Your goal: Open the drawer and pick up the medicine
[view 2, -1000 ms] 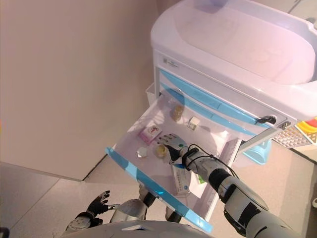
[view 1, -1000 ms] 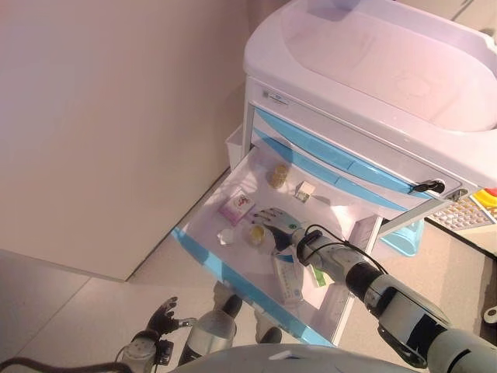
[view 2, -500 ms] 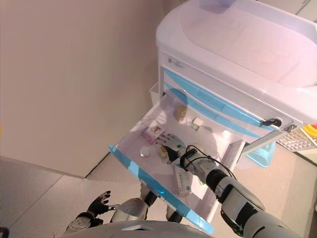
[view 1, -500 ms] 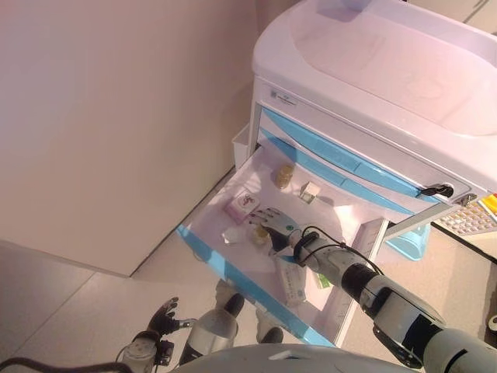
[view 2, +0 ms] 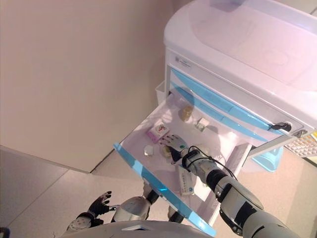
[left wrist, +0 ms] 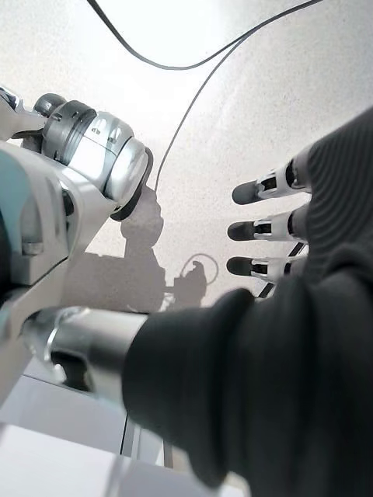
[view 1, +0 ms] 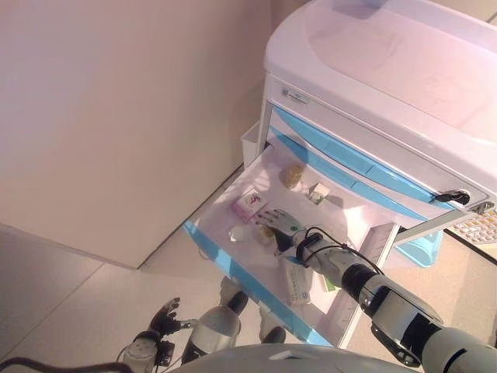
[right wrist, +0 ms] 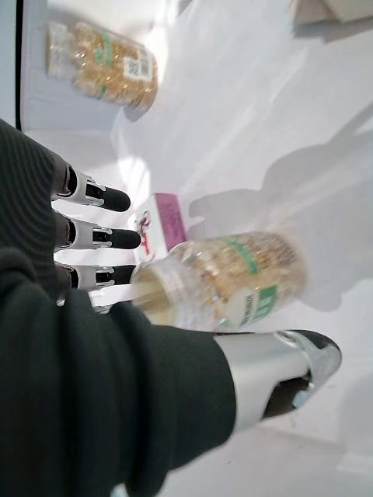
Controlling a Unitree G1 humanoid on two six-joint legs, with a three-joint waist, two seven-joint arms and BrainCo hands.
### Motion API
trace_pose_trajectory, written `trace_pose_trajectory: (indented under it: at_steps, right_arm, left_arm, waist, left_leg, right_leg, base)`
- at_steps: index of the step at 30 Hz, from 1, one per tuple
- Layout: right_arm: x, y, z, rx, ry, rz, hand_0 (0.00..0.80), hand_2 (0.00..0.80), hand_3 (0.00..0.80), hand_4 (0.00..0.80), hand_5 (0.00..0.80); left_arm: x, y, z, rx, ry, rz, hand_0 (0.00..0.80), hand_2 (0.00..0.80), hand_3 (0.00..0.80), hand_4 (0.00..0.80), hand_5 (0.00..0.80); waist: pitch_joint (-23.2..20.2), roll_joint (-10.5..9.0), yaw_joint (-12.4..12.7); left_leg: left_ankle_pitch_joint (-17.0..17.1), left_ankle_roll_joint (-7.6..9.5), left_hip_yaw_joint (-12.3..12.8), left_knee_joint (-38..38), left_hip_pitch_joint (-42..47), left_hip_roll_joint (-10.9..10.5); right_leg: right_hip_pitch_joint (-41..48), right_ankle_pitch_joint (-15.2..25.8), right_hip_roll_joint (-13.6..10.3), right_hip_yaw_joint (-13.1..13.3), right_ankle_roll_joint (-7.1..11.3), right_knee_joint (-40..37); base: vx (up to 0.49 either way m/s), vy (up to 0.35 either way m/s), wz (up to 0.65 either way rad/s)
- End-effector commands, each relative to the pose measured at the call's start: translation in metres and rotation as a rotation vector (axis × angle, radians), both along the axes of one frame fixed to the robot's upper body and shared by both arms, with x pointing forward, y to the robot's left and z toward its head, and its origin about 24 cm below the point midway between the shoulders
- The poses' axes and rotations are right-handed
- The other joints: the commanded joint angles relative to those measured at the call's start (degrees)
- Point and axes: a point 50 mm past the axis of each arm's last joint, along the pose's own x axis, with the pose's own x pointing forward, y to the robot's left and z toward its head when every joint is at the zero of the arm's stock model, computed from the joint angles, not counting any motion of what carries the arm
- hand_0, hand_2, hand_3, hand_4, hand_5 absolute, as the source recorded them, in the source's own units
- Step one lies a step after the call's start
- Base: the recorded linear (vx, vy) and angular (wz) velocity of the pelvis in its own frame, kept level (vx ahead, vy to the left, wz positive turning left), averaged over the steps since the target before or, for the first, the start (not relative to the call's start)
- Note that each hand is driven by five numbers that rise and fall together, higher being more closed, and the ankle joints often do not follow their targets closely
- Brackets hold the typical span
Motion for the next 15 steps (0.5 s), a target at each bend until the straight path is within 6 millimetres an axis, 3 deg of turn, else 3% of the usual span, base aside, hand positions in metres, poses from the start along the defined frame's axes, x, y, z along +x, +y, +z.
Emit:
trace_pose_trajectory:
  at_steps: [1,15]
  right_arm:
    - [0.019,0.019,0.025,0.048,-0.114,0.038,0.0,0.0,0.0,0.0,0.0]
    - [0.034,0.009,0.035,0.039,-0.137,-0.036,0.0,0.0,0.0,0.0,0.0]
  left_arm:
    - [0.005,0.0,0.002,0.011,-0.02,-0.068,0.0,0.0,0.0,0.0,0.0]
    - [0.007,-0.002,0.004,0.004,-0.038,-0.088,0.0,0.0,0.0,0.0,0.0]
  waist:
    - [0.59,0.4,0.75]
    - [1.78,0.82,1.26]
  left_leg:
    - [-3.38,0.08,-0.54,-0.42,-0.55,-2.44]
    - [-3.2,0.49,-0.48,-0.58,-0.78,-2.6]
  right_leg:
    - [-0.41,-4.26,-0.37,0.0,1.18,7.72]
    - [-0.83,-3.98,-0.51,-0.03,1.42,7.84]
  base:
    - [0.0,0.0,0.0]
    - [0.0,0.0,0.0]
